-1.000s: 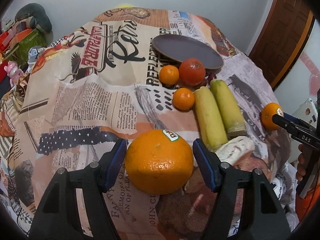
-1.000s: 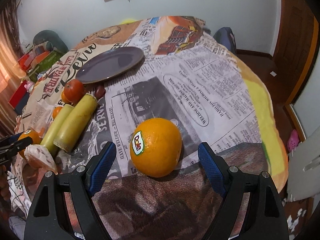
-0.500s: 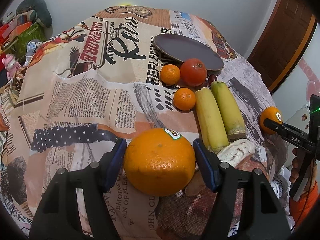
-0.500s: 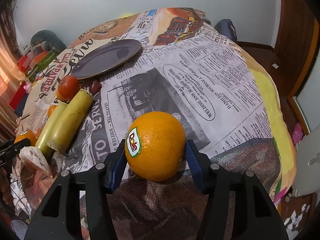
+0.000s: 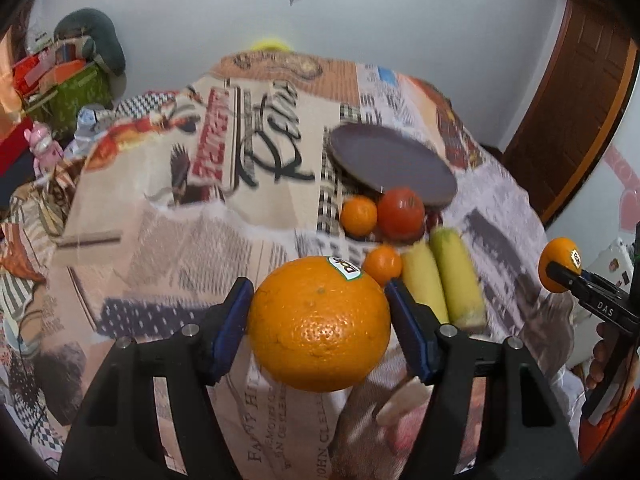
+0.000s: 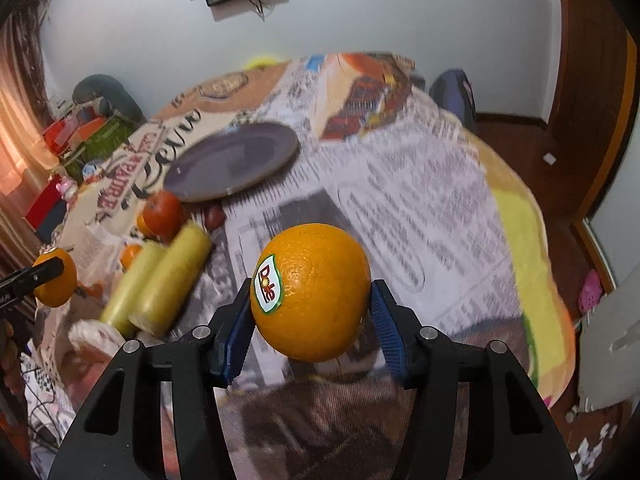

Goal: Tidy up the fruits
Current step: 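Lift and carry both oranges toward the dark grey plate with both tools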

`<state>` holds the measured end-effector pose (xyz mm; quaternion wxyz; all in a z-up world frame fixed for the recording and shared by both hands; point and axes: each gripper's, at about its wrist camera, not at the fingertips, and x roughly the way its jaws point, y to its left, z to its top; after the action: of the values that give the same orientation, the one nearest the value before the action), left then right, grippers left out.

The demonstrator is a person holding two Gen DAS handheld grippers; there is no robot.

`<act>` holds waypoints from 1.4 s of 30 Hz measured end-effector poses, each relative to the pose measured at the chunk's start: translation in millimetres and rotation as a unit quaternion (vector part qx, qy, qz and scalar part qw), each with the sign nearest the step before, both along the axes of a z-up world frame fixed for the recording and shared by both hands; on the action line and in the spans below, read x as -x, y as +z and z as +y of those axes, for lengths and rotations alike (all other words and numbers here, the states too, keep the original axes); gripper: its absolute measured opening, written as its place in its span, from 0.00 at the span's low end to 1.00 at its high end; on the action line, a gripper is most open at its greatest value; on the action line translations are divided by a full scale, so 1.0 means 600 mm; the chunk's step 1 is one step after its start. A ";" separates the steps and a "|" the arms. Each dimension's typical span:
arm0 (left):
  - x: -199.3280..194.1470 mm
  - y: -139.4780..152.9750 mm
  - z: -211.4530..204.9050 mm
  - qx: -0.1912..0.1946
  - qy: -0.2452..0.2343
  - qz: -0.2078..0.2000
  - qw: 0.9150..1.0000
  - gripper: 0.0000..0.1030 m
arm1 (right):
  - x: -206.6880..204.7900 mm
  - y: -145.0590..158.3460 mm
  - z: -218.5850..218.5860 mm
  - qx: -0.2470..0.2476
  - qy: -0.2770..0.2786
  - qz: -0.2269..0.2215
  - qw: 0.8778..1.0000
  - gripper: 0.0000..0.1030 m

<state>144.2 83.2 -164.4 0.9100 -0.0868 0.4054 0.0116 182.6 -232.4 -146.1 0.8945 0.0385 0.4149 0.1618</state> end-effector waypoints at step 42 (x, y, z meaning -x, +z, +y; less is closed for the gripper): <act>-0.247 0.083 -0.026 -0.017 -0.028 -0.078 0.996 0.65 | -0.184 0.093 0.129 0.012 0.065 -0.115 0.991 0.51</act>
<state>292.5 67.3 -114.9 0.9401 -0.0607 0.3350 -0.0142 293.3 -154.8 -90.5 0.9244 -0.0181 0.3126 0.2177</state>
